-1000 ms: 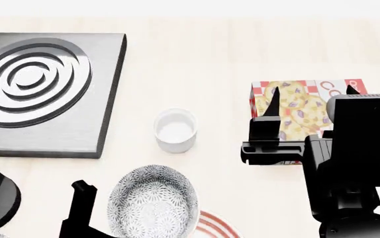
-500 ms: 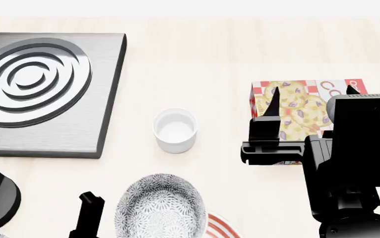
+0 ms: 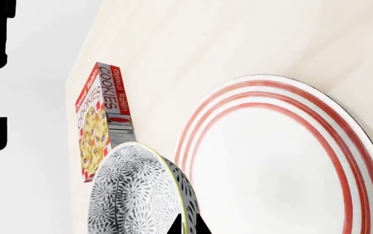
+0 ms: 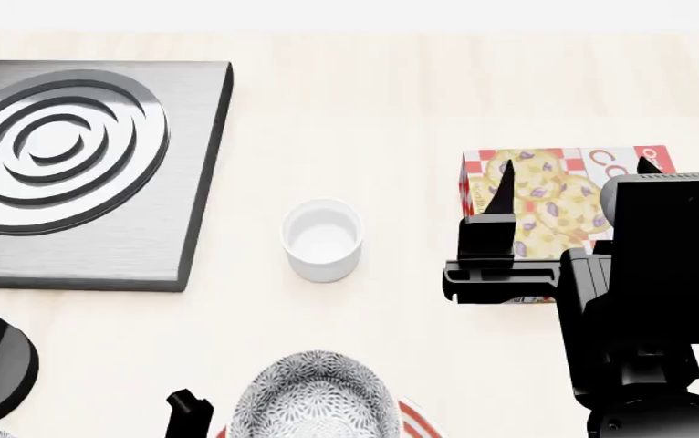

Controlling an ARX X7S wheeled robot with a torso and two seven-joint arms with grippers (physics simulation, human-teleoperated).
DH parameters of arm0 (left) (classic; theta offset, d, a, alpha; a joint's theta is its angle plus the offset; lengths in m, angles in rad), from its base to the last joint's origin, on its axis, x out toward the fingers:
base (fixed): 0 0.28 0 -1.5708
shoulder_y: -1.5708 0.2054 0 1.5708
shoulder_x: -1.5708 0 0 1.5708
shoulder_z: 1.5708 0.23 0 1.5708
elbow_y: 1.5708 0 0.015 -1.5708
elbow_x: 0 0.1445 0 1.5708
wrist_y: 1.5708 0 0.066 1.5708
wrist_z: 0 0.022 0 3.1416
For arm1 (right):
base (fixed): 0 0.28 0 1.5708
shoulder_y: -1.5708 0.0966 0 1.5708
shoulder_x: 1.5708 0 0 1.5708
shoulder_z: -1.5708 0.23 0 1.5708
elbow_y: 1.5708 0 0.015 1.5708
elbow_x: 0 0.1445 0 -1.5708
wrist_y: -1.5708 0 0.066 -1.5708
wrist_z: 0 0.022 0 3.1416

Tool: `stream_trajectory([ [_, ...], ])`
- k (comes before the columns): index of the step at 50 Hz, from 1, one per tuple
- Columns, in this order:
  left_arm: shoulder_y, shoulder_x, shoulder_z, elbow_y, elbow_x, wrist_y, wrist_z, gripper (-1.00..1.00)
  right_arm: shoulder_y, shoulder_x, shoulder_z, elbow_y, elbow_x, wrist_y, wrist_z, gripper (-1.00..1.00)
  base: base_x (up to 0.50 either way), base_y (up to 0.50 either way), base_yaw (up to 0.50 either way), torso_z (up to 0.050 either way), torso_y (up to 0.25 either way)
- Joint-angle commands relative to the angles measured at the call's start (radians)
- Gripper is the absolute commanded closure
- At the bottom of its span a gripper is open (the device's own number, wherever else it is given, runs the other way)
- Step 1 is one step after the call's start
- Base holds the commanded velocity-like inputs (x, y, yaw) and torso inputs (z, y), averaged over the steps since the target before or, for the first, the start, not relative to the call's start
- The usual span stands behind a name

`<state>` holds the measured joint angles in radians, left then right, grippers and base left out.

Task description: Pick the akita bowl on the stove and place it on the plate.

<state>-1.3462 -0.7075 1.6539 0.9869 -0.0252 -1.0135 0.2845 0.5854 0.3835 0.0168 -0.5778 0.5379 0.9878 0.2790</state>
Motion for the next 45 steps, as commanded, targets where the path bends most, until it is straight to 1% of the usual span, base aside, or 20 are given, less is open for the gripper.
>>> stream_trajectory([
  [1, 0.012, 0.012, 0.005, 0.007, 0.039, -0.005, -0.024, 1.00, 0.000, 0.002, -0.001, 0.001, 0.004, -0.001, 0.003, -1.00, 0.00, 0.00, 0.00, 0.000, 0.000],
  [23, 0.060, 0.027, 0.071, -0.034, 0.081, 0.019, -0.066, 1.00, 0.000, 0.006, -0.007, 0.009, 0.006, -0.013, 0.005, -1.00, 0.00, 0.00, 0.00, 0.000, 0.000],
  [45, 0.100, 0.038, 0.079, -0.061, 0.086, 0.032, -0.090, 1.00, -0.002, 0.010, -0.010, 0.015, 0.009, -0.022, 0.009, -1.00, 0.00, 0.00, 0.00, 0.000, 0.000],
])
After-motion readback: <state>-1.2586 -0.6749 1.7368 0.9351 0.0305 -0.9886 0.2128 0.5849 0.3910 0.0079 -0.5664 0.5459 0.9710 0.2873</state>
